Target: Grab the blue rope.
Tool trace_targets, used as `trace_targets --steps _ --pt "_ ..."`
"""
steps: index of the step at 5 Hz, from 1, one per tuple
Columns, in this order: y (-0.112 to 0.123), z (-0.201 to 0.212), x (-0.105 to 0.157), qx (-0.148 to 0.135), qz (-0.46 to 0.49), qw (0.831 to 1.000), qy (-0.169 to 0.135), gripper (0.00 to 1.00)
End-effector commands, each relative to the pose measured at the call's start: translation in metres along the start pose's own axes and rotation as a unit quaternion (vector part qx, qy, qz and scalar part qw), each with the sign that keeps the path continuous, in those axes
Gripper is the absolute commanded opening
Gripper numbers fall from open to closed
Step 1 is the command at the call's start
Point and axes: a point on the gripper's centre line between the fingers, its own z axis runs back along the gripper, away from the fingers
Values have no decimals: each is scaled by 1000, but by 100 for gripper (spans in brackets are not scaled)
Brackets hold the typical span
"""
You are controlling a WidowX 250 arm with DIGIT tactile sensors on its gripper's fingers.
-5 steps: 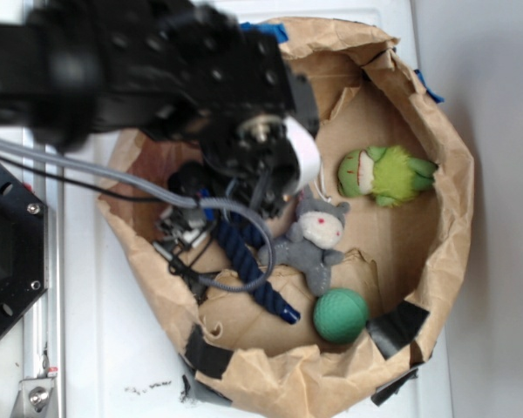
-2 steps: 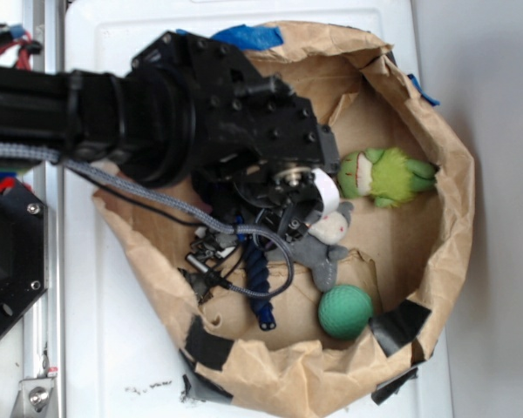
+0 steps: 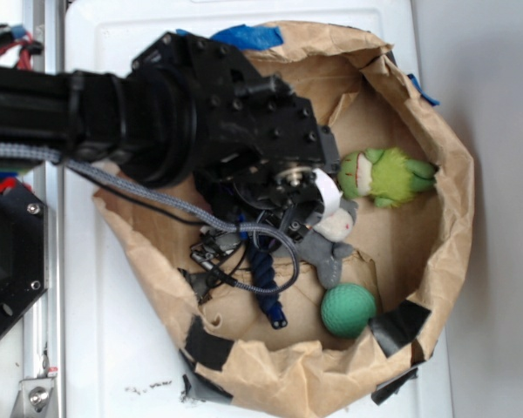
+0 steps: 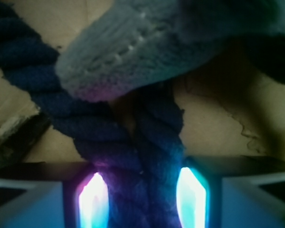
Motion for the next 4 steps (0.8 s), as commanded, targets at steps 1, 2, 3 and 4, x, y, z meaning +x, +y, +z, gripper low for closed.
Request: trace_targets --steps 1,2,3,4 --pt "-9 70 11 20 47 996 -78 0" --pt "-6 121 13 27 133 986 -93 0" --pt "-7 156 15 12 211 975 -72 0" --pt "-11 167 16 36 284 956 -65 0"
